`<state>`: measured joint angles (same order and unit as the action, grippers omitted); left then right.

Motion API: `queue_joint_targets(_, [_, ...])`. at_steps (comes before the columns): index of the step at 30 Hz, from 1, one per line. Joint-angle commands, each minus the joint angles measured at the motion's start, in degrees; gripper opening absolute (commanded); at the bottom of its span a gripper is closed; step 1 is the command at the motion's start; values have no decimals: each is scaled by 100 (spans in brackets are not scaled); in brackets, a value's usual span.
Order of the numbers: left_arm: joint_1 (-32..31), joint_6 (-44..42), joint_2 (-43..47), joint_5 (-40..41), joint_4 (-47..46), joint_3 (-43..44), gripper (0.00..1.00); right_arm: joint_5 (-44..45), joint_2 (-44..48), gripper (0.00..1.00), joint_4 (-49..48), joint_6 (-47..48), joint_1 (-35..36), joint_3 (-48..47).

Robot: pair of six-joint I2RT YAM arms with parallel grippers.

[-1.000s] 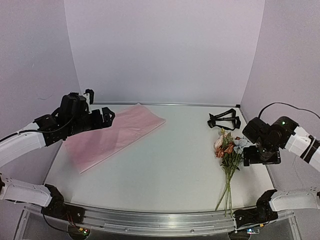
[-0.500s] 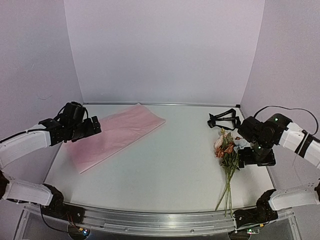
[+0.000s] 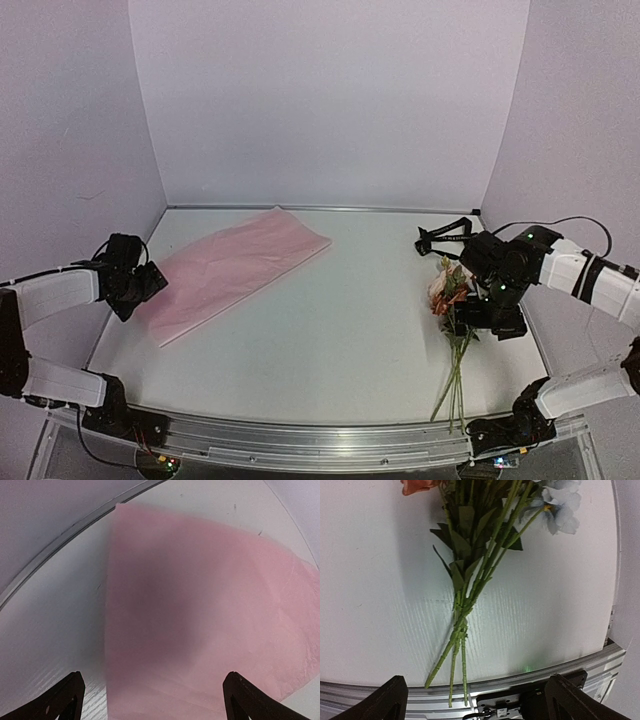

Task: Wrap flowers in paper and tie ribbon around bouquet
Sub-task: Pick up the corner of the folded wrapping paper at the corner of the board.

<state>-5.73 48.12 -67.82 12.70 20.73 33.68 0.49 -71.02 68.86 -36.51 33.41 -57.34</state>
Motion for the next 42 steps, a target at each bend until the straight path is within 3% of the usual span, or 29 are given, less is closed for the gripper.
queue_joint_targets(1, [274, 529, 205, -424, -491, -328, 100, -443, -122, 98, -291, -10, -10, 32])
queue_joint_targets(11, [454, 752, -77, -811, -1152, -625, 95, -555, -164, 98, -322, 145, -10, 72])
queue_joint_targets(18, [517, 952, -295, -857, -1199, -629, 83, -624, -223, 98, -339, 171, -10, 106])
queue_joint_targets(27, [555, 1044, -553, -848, -1316, -609, 82, -706, -289, 98, -400, 147, -10, 135])
queue_joint_targets(32, [552, 1033, -753, -937, -1545, -605, 76, -710, -341, 98, -420, 156, -10, 137])
queue_joint_targets(36, [553, 1060, -806, -956, -1646, -591, 61, -737, -383, 98, -437, 136, -10, 133])
queue_joint_targets(42, [555, 798, -713, -988, -1755, -511, 16, -752, -432, 98, -473, 127, -10, 161])
